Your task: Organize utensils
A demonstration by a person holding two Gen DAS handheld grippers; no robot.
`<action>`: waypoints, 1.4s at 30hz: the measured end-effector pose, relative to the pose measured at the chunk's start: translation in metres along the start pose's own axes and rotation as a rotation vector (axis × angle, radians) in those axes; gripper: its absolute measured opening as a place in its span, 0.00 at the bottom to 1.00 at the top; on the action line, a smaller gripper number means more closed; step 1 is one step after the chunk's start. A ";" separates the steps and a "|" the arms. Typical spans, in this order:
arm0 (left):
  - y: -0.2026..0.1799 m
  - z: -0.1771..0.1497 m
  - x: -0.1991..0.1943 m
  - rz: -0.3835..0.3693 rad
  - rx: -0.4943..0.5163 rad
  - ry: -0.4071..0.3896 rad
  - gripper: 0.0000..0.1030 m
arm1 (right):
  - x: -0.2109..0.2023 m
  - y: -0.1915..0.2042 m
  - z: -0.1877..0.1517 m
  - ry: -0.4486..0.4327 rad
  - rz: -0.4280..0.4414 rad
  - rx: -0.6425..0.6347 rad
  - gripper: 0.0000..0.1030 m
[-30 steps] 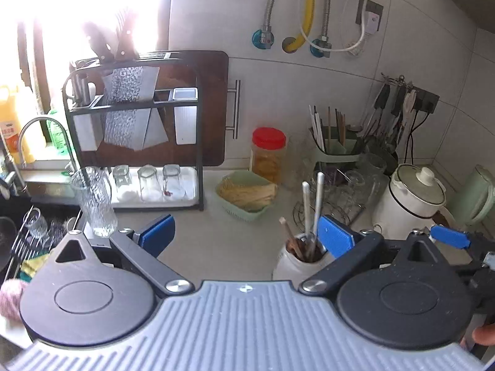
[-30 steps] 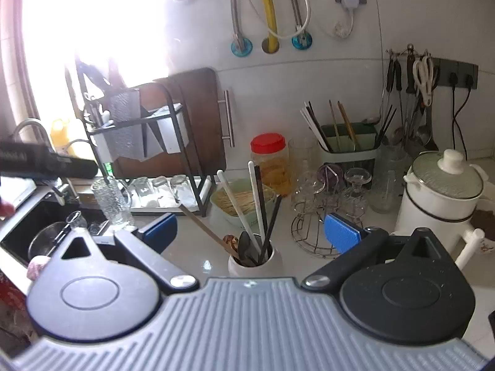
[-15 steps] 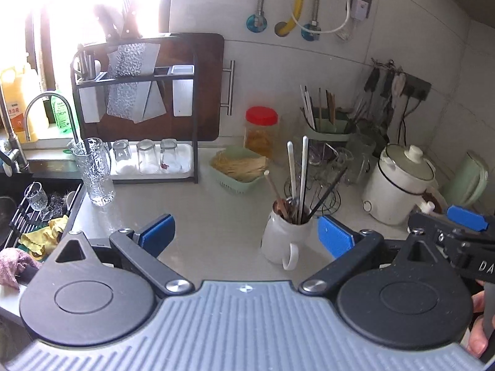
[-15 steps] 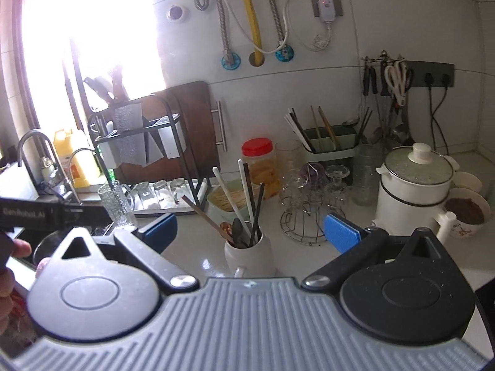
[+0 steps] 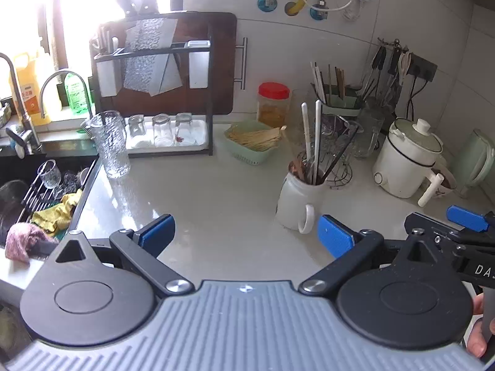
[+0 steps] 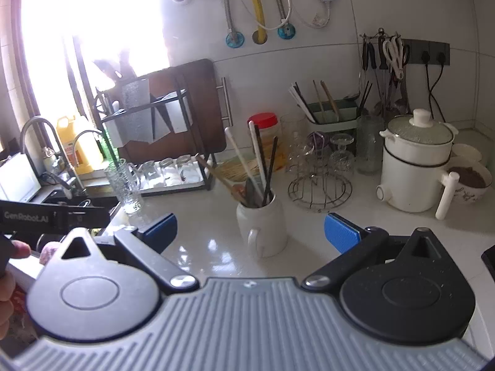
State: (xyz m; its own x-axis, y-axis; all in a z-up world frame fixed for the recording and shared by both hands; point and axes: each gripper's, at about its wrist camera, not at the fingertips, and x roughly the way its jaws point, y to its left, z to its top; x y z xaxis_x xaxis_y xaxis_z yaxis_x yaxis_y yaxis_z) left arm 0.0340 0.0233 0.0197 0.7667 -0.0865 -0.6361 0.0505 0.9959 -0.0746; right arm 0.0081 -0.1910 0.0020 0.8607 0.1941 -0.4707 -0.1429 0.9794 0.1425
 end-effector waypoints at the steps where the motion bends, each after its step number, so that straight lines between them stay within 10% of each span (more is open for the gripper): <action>1: 0.000 -0.004 -0.001 0.006 0.002 0.001 0.98 | -0.001 0.001 -0.003 0.002 -0.001 -0.005 1.00; 42: -0.017 -0.017 -0.033 0.053 -0.014 -0.023 0.98 | -0.016 -0.013 -0.008 0.009 0.026 -0.037 1.00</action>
State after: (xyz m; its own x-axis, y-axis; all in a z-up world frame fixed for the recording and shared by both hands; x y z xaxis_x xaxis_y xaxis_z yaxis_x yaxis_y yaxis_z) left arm -0.0032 0.0087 0.0289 0.7826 -0.0332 -0.6216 0.0011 0.9986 -0.0520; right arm -0.0081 -0.2068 0.0010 0.8522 0.2197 -0.4748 -0.1832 0.9754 0.1224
